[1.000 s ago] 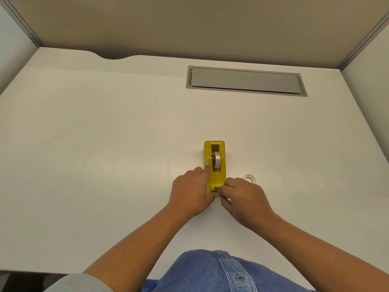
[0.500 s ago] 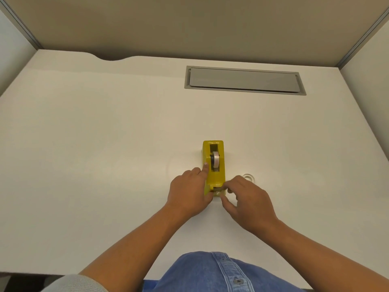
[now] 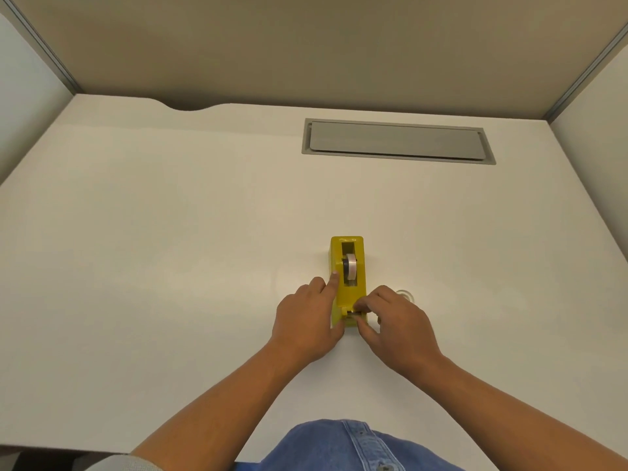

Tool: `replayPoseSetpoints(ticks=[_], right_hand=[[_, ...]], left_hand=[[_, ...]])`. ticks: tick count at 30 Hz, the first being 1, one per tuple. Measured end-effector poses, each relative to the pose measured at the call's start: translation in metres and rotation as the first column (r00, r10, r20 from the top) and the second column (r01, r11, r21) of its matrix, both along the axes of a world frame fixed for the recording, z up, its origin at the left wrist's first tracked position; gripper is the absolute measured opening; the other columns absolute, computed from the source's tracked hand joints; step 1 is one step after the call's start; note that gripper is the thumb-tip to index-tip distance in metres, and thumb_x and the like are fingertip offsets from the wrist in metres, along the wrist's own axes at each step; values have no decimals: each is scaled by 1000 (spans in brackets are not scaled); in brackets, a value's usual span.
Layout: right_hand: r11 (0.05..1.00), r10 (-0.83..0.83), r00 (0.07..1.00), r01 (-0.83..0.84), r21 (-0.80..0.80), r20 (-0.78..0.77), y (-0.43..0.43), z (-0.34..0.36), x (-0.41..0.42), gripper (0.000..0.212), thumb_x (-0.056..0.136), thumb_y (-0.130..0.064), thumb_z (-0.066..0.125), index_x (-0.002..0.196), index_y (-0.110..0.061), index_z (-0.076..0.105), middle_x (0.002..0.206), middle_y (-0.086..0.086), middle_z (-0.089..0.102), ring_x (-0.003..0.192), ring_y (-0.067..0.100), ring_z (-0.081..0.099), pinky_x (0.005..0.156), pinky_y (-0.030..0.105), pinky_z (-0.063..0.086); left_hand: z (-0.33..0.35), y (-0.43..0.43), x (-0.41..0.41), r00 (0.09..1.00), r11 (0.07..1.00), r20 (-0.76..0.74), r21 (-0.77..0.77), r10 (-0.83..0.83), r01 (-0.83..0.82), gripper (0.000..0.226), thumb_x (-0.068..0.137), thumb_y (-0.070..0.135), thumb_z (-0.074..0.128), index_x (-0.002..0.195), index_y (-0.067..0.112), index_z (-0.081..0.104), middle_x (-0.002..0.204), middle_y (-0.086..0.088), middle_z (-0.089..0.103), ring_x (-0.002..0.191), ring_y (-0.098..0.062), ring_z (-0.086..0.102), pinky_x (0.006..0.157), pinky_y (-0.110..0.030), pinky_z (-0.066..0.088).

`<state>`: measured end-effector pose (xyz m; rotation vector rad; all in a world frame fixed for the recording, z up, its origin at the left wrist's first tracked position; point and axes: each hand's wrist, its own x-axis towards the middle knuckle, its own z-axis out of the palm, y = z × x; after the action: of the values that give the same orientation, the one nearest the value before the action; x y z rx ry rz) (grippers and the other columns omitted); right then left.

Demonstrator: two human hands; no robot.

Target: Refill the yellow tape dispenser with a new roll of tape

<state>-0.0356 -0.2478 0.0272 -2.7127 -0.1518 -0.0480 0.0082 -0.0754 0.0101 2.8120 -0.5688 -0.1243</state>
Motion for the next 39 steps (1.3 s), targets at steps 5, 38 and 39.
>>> replayPoseSetpoints(ticks=[5,38,39], right_hand=[[996,71,997,-71,63,-2,-6,2,-3,20,81,-32,70,100,-27,68,94,-10,63,68,2,46,57,2,29],[983,-49,999,52,-177,24,-39,-57,-61,50,95,-39,36,132,-13,57,140,3,56,135,20,43,110,32,24],[984,-43,999,43,-175,2,-39,-56,-61,53,97,-41,30,135,-13,54,143,3,52,137,20,41,112,32,22]], left_hand=[[-2,2,-1,1000,1000,9,-6,-8,8,88,79,57,61,148,26,16,116,-1,58,92,-18,57,66,-31,53],[-52,40,-46,998,995,-54,95,-30,35,66,98,53,14,151,16,2,160,0,2,146,-20,-3,114,-37,1],[-53,40,-46,998,995,-56,96,-33,39,65,98,52,13,151,16,0,160,0,0,146,-20,-5,114,-37,0]])
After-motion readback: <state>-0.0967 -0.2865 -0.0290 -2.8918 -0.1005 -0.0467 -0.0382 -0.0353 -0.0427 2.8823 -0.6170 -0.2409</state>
